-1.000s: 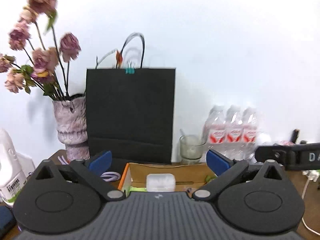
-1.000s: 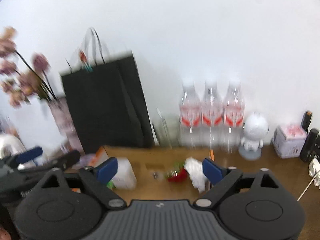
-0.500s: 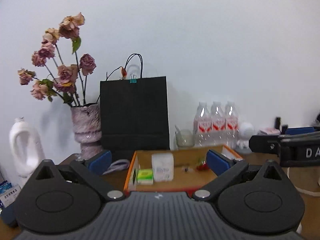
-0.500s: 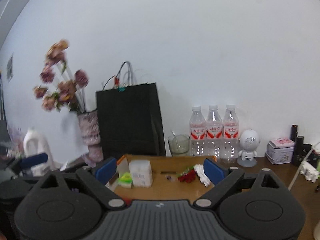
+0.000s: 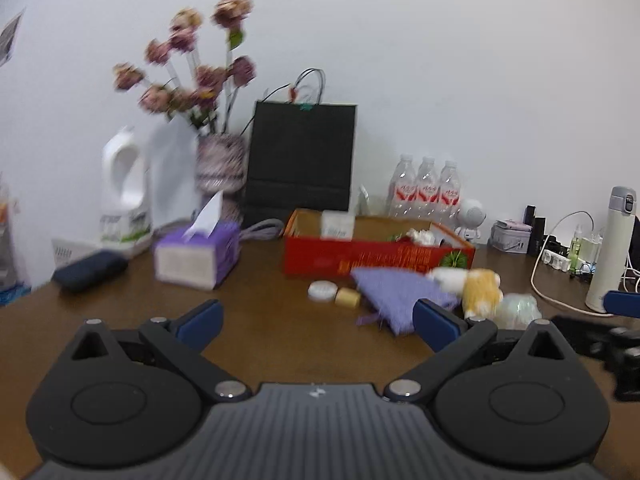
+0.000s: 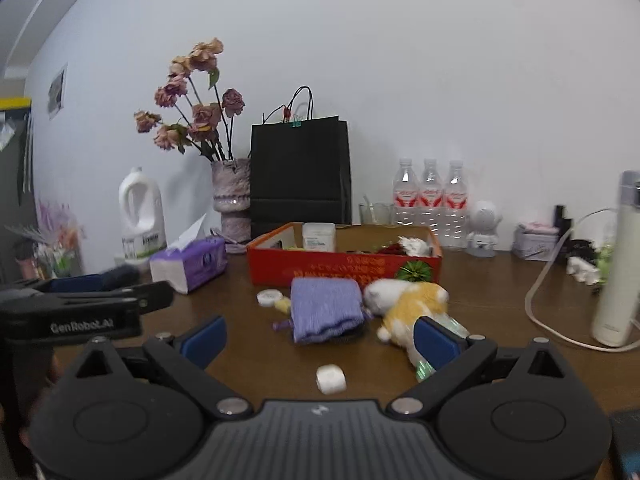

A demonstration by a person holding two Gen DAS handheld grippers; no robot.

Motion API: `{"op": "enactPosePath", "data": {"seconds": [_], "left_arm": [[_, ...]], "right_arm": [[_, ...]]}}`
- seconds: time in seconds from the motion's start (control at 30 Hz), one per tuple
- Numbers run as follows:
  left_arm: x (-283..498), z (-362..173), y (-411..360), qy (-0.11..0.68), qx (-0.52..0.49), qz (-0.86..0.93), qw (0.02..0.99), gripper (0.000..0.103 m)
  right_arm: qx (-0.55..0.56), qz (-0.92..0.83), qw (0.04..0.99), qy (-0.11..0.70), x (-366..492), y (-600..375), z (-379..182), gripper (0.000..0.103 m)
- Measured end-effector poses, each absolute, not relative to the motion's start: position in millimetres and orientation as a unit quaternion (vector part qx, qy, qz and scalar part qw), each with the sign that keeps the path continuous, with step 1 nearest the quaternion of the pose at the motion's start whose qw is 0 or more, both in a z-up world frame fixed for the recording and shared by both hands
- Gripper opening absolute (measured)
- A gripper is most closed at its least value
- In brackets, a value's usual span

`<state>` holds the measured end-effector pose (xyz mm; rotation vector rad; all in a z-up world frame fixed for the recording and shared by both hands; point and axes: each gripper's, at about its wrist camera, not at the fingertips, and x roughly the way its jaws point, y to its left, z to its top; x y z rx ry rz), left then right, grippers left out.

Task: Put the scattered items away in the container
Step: 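Grasp the round white tin with the left tool while the right tool grasps the purple cloth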

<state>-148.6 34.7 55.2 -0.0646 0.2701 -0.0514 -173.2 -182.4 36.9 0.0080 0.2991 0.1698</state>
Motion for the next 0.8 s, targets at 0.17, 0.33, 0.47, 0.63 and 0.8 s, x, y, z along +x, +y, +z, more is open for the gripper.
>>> {"op": "enactPosePath", "data": {"seconds": [0.17, 0.33, 0.47, 0.63, 0.8], "left_arm": [[-165, 38, 46, 0.151, -0.049, -0.022, 0.987, 0.103], [-145, 35, 45, 0.165, -0.056, -0.032, 0.984, 0.103], [-118, 28, 43, 0.188, -0.034, -0.037, 0.981, 0.103], [-58, 28, 48, 0.21, 0.004, -0.038, 0.977, 0.092], [29, 31, 46, 0.237, 0.042, -0.09, 0.966, 0.071]], "right_arm": [[0.027, 0.076, 0.989, 0.123, -217, -188, 20, 0.1], [0.014, 0.081, 0.987, 0.138, -200, -182, 10, 0.096], [0.001, 0.093, 0.983, 0.16, -175, -177, 6, 0.089], [0.005, 0.097, 0.972, 0.214, -106, -178, 6, 0.085], [0.014, 0.117, 0.958, 0.26, -1, -179, 4, 0.065]]}}
